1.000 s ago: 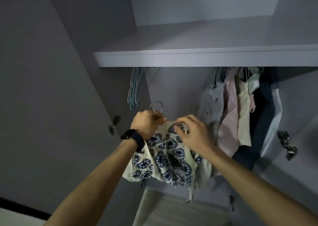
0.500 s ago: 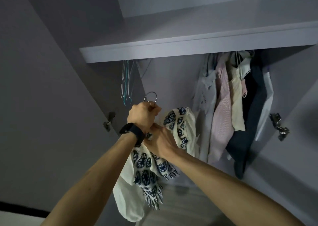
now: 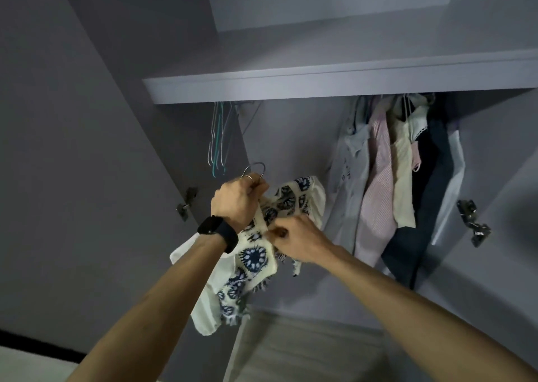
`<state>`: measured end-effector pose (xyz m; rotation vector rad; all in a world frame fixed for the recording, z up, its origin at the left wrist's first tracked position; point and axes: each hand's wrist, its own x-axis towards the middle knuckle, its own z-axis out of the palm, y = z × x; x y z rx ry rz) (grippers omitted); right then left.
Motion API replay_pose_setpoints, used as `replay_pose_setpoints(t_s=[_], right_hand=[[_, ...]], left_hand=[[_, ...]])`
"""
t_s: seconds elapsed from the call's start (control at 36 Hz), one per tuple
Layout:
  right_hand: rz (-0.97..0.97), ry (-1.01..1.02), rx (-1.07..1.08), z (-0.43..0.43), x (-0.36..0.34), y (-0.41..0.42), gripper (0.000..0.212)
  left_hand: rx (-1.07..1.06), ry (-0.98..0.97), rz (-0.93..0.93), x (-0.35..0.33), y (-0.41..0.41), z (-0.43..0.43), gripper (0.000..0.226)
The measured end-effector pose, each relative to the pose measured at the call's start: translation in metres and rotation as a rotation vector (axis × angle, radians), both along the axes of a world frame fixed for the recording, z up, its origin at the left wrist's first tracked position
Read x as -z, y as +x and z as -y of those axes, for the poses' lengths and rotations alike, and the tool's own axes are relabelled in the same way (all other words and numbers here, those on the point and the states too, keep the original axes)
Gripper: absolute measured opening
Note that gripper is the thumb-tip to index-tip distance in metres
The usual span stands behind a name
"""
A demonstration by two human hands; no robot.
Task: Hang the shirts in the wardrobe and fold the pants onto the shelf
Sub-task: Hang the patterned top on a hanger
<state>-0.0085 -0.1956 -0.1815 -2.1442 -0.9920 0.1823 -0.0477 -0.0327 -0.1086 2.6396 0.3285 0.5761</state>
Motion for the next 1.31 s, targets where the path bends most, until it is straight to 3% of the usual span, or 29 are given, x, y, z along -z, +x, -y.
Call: replay_pose_setpoints(t_s=[0.06, 0.14, 0.19, 0.31, 0.42, 0.5, 0.64, 0.72, 0.86, 0.97, 1.06, 1.11, 1.22, 1.31], right_hand=[[-0.084, 0.003, -0.013, 0.003, -0.003, 0.009, 0.016], [-0.019, 0.143, 0.346, 0.012, -0.010, 0.028, 0.026], [0.047, 0.100, 0.501, 0.014, -0.015, 0.040, 0.035], [0.227, -0.001, 0.466, 0.003, -0.025, 0.051, 0.038], [0.349, 0.001, 0.468, -0.005, -0.033, 0.055, 0.009], [0.360, 0.005, 0.486, -0.010, -0.036, 0.053, 0.006], [0.360, -0.045, 0.476, -0.011, -0.038, 0.058, 0.028], [0.413, -0.051, 0.448, -0.009, -0.038, 0.065, 0.010], [0.341, 0.018, 0.425, -0.004, -0.044, 0.056, 0.003], [0.054, 0.125, 0.352, -0.016, -0.039, 0.018, 0.017], [-0.093, 0.183, 0.184, -0.013, -0.033, 0.003, 0.013], [-0.154, 0.146, 0.088, 0.000, -0.031, 0.006, 0.033], [0.062, 0.165, 0.333, 0.030, -0.037, 0.041, 0.034], [0.175, 0.030, 0.262, 0.043, -0.051, 0.071, 0.054]], left_hand=[[0.014, -0.008, 0.013, 0.001, -0.001, -0.002, 0.015], [0.038, -0.044, 0.047, -0.002, -0.002, -0.005, 0.013], [0.036, -0.088, 0.051, -0.006, -0.003, -0.007, 0.014], [0.039, -0.125, 0.069, -0.014, -0.004, -0.003, 0.015], [0.021, -0.061, 0.093, -0.016, -0.006, -0.002, 0.016], [-0.021, -0.021, 0.081, -0.014, -0.008, -0.006, 0.017], [-0.024, -0.123, 0.118, -0.010, -0.012, -0.006, 0.020], [0.005, -0.094, 0.118, -0.013, -0.013, -0.005, 0.022], [-0.010, -0.005, 0.123, -0.010, -0.007, -0.005, 0.022], [-0.051, 0.056, 0.068, 0.003, -0.003, -0.002, 0.024], [-0.059, -0.025, 0.058, 0.010, 0.001, -0.002, 0.020], [-0.028, -0.096, 0.073, 0.008, 0.002, -0.003, 0.018], [0.124, -0.117, 0.035, -0.003, 0.003, -0.013, 0.018], [0.236, -0.142, 0.009, -0.013, 0.003, -0.016, 0.015]])
